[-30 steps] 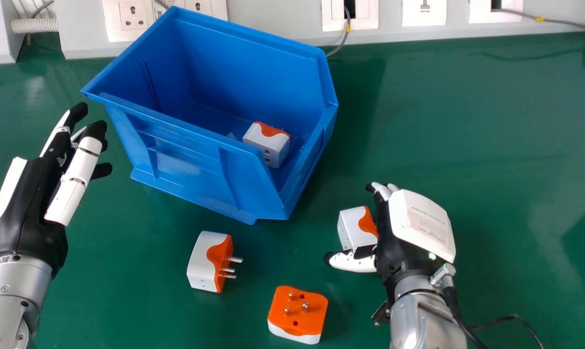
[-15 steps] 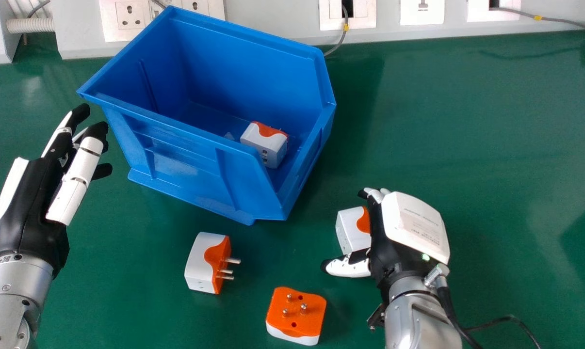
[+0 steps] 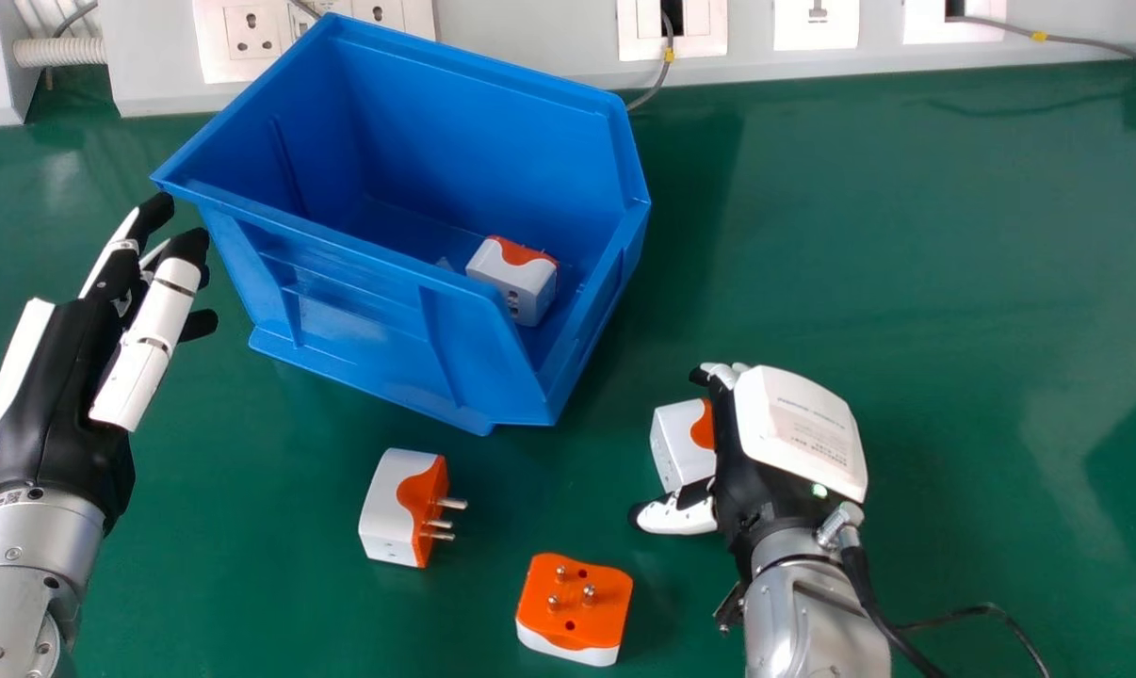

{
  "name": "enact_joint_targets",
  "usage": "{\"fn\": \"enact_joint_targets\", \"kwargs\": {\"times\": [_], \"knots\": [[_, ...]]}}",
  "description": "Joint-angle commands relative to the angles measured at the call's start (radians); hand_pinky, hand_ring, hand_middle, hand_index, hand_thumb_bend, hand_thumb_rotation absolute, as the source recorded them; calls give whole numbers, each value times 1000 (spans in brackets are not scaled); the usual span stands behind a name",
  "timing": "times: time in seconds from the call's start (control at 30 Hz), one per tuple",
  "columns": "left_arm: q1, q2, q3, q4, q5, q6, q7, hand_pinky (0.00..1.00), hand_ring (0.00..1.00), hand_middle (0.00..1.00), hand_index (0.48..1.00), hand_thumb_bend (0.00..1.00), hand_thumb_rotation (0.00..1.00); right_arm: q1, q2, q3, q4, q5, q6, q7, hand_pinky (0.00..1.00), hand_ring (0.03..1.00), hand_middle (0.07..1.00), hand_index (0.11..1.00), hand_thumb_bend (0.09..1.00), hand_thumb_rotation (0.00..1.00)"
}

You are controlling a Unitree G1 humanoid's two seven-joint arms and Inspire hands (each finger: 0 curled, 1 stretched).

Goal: Pick all objects and put in blue box

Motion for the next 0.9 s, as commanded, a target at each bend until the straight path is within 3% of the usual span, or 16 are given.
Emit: {"fn": "enact_joint_targets", "kwargs": {"times": [0.0,0.33,0.7,0.87], "knots": [[-2,14,5,-30,2,-4,-1,826,900,909,946,408,824,-9,1,10,18,17,-18,19,728,825,886,822,578,206],[-3,16,6,-31,-1,5,-3,828,906,912,946,411,825,-5,-14,36,26,-6,-14,35,735,826,882,819,567,162],[0,14,2,-60,5,26,1,823,904,909,944,408,825,-27,-32,52,36,-19,-5,63,738,821,874,812,517,105],[-3,11,2,-52,3,23,0,822,903,909,944,408,825,-31,-32,53,45,-19,-5,55,740,820,871,808,511,107]]}}
